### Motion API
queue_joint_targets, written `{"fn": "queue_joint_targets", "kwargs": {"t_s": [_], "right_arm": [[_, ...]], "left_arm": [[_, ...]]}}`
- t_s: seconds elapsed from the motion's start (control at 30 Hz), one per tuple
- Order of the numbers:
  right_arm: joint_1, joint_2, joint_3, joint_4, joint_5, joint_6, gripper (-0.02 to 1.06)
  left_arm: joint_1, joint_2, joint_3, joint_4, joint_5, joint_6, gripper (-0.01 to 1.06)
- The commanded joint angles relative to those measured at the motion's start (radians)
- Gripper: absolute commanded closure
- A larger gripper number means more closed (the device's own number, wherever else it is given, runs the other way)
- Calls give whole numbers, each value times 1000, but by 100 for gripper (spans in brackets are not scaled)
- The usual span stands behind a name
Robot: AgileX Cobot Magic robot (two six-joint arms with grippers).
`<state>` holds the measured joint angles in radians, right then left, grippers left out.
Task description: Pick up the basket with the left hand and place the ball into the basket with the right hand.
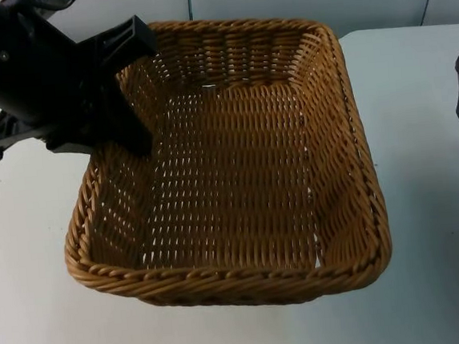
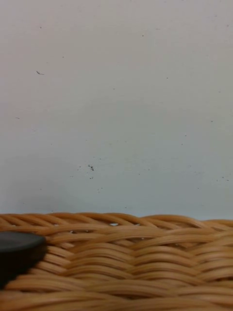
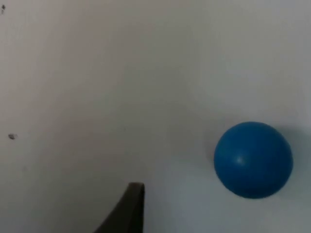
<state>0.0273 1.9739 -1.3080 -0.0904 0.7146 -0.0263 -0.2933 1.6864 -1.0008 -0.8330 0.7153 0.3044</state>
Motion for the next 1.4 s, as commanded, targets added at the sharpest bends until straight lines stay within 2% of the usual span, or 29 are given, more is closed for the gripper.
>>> {"fn": "queue_joint_targets", "kwargs": {"t_s": [0.0,0.47,0.63,0.7,0.73,0.87,0.9,1.0,1.07,1.17,1.37], "right_arm": [[-7,29,-12,-2,-16,-8,6],[-51,135,-12,-9,-73,-6,7],[-51,155,-12,-10,-103,-12,12],[-51,172,-12,-10,-116,-10,22],[-51,172,-12,-10,-116,-10,22],[-51,182,-12,-10,-134,-8,49],[-51,182,-12,-10,-134,-8,49],[-51,180,-12,-10,-146,-3,71],[-51,180,-12,-10,-146,-3,75],[-51,174,-12,-10,-138,-2,104],[-51,77,-12,6,-96,0,105]], "left_arm": [[-5,-9,0,-23,2,-8,105],[-5,-9,0,-23,-6,-8,105],[-5,-9,0,-23,-9,-8,105],[-5,-9,0,-23,-9,-8,105],[-5,-9,0,-23,-9,-8,105],[-5,-9,0,-23,-9,-8,105],[-5,-9,0,-23,-9,-8,105],[-5,-9,0,-23,-9,-8,105],[-5,-9,0,-23,-9,-8,105],[-5,-9,0,-23,-9,-8,105],[-5,-9,0,-23,-9,-8,105]]}}
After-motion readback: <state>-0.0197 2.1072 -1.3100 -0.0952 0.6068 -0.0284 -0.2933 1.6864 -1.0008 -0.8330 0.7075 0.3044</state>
